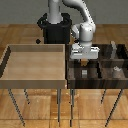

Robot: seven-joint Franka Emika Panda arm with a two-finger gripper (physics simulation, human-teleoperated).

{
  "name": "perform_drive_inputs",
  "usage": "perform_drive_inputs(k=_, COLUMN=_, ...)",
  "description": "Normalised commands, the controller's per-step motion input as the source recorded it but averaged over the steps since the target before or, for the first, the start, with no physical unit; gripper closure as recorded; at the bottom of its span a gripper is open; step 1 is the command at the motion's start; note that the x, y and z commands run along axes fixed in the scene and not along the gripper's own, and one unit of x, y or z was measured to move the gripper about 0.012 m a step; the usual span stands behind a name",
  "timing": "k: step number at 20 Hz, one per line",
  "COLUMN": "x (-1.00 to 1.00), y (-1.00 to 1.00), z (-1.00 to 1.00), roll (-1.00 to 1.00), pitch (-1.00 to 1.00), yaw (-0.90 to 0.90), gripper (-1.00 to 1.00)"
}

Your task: Place the loaf of bread into the appropriate compartment.

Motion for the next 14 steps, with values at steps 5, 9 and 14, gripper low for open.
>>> perform_drive_inputs(k=5, x=0.0, y=0.0, z=0.0, roll=0.0, pitch=0.0, yaw=0.0, gripper=1.0)
perform_drive_inputs(k=9, x=0.0, y=0.0, z=0.0, roll=0.0, pitch=0.0, yaw=0.0, gripper=1.0)
perform_drive_inputs(k=14, x=0.0, y=0.0, z=0.0, roll=0.0, pitch=0.0, yaw=0.0, gripper=-1.0)
